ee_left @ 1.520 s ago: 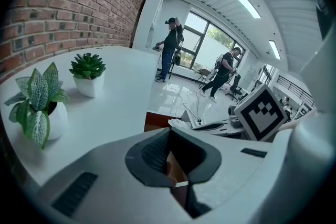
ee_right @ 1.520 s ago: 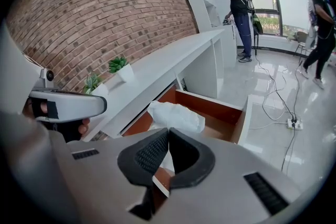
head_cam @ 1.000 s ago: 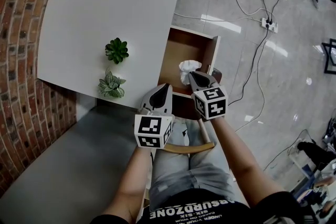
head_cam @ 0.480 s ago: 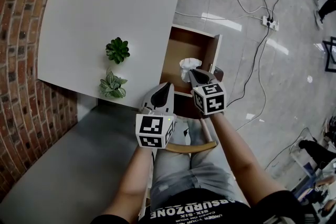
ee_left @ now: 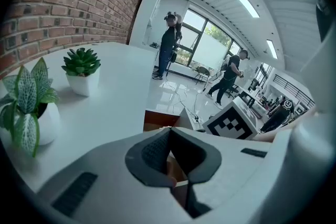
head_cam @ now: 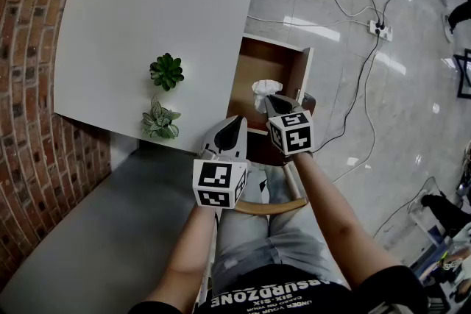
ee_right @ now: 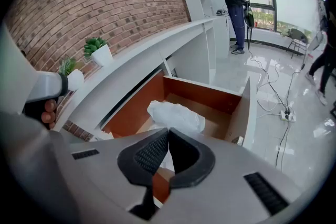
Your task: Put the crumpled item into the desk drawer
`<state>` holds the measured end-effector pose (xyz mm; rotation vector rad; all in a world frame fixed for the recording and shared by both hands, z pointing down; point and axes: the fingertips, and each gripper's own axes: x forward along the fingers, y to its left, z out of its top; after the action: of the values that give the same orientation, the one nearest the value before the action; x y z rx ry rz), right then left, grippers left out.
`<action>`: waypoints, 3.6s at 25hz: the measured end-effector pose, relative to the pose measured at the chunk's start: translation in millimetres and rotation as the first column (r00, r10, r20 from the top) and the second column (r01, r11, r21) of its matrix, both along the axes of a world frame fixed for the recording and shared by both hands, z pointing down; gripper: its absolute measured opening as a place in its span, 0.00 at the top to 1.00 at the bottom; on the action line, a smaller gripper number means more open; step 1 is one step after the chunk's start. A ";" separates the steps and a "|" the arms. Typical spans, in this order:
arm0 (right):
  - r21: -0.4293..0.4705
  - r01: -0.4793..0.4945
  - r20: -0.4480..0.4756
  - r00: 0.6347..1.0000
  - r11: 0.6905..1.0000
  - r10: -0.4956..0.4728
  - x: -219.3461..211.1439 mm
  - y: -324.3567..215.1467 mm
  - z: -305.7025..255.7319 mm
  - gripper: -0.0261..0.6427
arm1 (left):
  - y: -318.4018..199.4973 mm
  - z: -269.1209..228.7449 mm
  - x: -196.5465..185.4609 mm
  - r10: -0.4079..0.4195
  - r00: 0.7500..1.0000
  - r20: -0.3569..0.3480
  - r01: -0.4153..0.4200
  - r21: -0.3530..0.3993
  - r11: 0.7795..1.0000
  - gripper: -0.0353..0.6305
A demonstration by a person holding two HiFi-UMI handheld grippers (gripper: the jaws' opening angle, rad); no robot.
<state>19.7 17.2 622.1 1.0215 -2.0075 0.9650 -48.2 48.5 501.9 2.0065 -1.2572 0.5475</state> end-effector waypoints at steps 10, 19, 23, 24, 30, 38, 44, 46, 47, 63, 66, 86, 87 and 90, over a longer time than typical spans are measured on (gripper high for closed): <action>-0.016 0.010 -0.033 0.999 1.000 -0.011 -5.0 -4.4 16.2 0.96 | 0.8 1.4 1.2 0.010 1.000 0.016 -0.010 -0.005 1.000 0.94; -0.041 -0.005 -0.047 0.999 0.999 0.003 -7.5 -8.0 29.9 0.96 | 0.1 1.8 2.4 0.011 1.000 0.021 -0.011 -0.007 1.000 0.94; -0.056 -0.016 -0.051 0.999 0.998 0.013 -8.2 -9.1 35.5 0.96 | -0.4 1.0 2.6 0.012 1.000 0.021 -0.012 -0.009 1.000 0.94; -0.058 -0.016 -0.053 0.998 0.998 0.012 -8.4 -9.7 36.6 0.96 | -0.2 1.4 2.6 0.014 1.000 0.024 -0.014 -0.008 1.000 0.94; -0.077 -0.034 -0.061 0.998 0.996 0.029 -7.6 -12.7 46.1 0.96 | -0.9 2.6 3.1 0.021 0.999 0.035 -0.021 -0.009 1.000 0.94; -0.103 -0.046 -0.061 0.997 0.994 0.040 -9.9 -13.1 55.5 0.96 | -2.6 2.0 5.1 0.022 0.999 0.033 -0.021 -0.028 0.999 0.94; -0.120 -0.052 -0.064 0.997 0.991 0.045 -10.8 -14.4 64.4 0.96 | -4.6 3.4 6.0 0.030 0.998 0.051 -0.029 -0.028 0.999 0.94; -0.125 -0.053 -0.071 0.997 0.991 0.044 -10.3 -15.0 66.9 0.96 | -4.4 3.8 6.3 0.034 0.998 0.053 -0.032 -0.030 0.999 0.94; -0.127 -0.052 -0.074 0.996 0.991 0.043 -10.2 -15.2 68.2 0.96 | -4.2 3.9 6.2 0.035 0.998 0.054 -0.033 -0.031 0.999 0.94; -0.174 -0.077 -0.071 0.995 0.982 0.065 -18.8 -20.6 83.9 0.96 | -3.8 5.4 6.7 0.044 0.997 0.059 -0.041 -0.044 0.998 0.94; -0.183 -0.082 -0.081 0.994 0.980 0.069 -18.1 -20.7 88.8 0.96 | -3.9 5.6 6.7 0.043 0.997 0.057 -0.041 -0.044 0.998 0.94; -0.256 -0.096 -0.108 0.992 0.962 0.070 -16.3 -14.9 116.3 0.96 | -3.9 5.7 7.6 0.052 0.997 0.049 -0.049 -0.047 0.998 0.94; -0.264 -0.097 -0.109 0.992 0.960 0.070 -16.1 -14.2 117.7 0.96 | -3.7 5.8 7.6 0.052 0.997 0.049 -0.050 -0.048 0.998 0.94; -0.291 -0.099 -0.108 0.992 0.952 0.071 -16.0 -12.4 122.1 0.96 | -3.5 5.9 7.6 0.053 0.997 0.050 -0.050 -0.048 0.998 0.94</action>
<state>3.7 4.7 744.2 0.9736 -1.6887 1.1976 -40.6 45.0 507.9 2.0016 -1.2145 0.6509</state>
